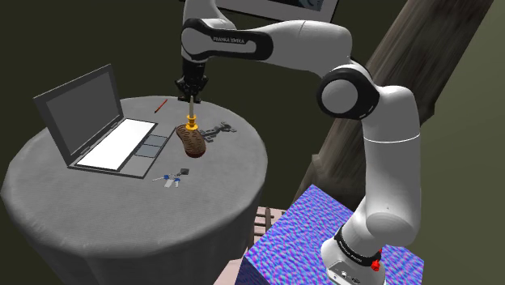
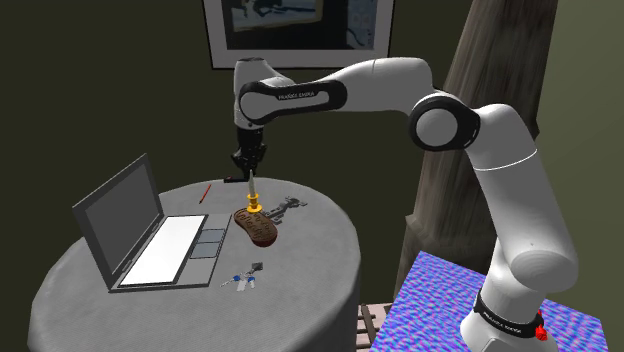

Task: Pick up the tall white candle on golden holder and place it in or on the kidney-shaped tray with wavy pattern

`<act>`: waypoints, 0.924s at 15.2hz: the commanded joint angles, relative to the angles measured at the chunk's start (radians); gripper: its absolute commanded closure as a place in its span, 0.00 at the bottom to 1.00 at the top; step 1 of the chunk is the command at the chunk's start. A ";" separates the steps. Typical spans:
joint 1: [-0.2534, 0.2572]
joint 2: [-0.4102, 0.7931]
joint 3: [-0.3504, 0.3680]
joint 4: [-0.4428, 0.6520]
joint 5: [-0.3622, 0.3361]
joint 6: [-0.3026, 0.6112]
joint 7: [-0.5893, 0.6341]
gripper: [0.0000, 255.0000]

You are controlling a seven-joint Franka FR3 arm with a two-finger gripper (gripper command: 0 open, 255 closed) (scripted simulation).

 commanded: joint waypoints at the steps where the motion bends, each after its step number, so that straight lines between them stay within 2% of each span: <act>1: -0.002 0.000 0.000 -0.026 0.000 0.026 0.001 1.00; 9: -0.006 0.003 -0.002 -0.126 -0.003 0.129 0.006 1.00; 14: -0.006 0.003 -0.002 -0.126 -0.003 0.129 0.006 1.00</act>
